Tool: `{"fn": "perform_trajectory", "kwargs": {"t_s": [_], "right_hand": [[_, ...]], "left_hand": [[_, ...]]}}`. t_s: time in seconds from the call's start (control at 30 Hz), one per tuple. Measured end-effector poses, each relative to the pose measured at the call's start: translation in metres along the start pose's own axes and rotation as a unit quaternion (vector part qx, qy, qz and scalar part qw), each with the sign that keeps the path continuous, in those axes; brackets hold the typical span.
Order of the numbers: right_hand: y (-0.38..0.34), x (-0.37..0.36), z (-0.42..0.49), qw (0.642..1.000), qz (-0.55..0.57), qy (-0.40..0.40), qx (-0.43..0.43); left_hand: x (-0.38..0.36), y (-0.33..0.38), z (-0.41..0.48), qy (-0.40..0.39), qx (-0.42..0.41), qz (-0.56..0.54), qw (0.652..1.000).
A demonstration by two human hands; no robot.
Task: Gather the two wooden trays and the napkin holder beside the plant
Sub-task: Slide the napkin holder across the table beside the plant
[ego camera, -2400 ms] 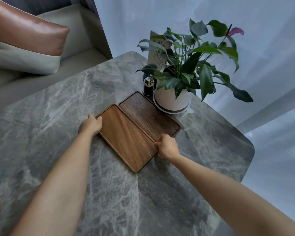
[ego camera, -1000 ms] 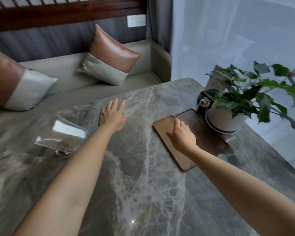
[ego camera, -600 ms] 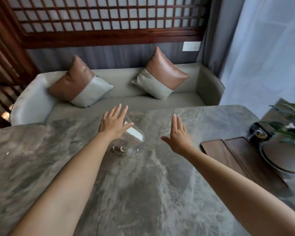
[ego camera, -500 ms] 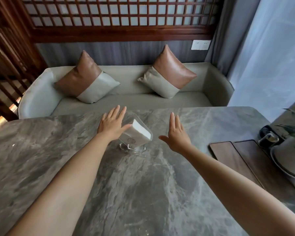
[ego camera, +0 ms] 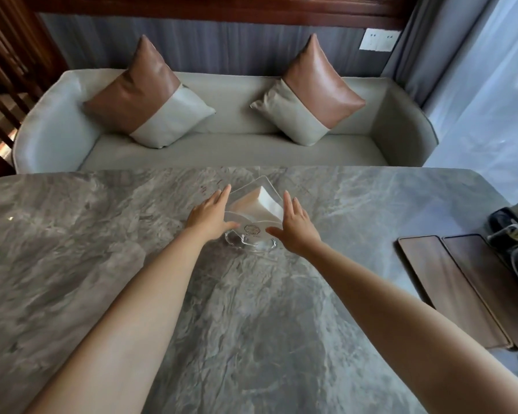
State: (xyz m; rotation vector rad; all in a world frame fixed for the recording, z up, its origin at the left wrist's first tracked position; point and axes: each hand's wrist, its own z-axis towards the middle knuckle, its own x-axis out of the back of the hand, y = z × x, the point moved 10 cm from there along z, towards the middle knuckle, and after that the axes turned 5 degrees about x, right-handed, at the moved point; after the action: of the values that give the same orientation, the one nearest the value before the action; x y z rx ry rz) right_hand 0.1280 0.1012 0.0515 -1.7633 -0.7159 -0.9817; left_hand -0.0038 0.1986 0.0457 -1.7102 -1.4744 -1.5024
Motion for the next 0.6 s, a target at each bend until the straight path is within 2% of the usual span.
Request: {"fn": "perform_trajectory", "kwargs": {"t_s": [0.37, 0.6], "right_hand": [[0.012, 0.003, -0.018, 0.997, 0.073, 0.039, -0.008], [0.046, 0.017, -0.069, 0.994, 0.091, 0.052, -0.032]], "left_hand": [[0.002, 0.013, -0.013, 0.032, 0.032, -0.087, 0.995], [-0.013, 0.05, -0.05, 0.02, 0.002, -0.088, 0.996]]}}
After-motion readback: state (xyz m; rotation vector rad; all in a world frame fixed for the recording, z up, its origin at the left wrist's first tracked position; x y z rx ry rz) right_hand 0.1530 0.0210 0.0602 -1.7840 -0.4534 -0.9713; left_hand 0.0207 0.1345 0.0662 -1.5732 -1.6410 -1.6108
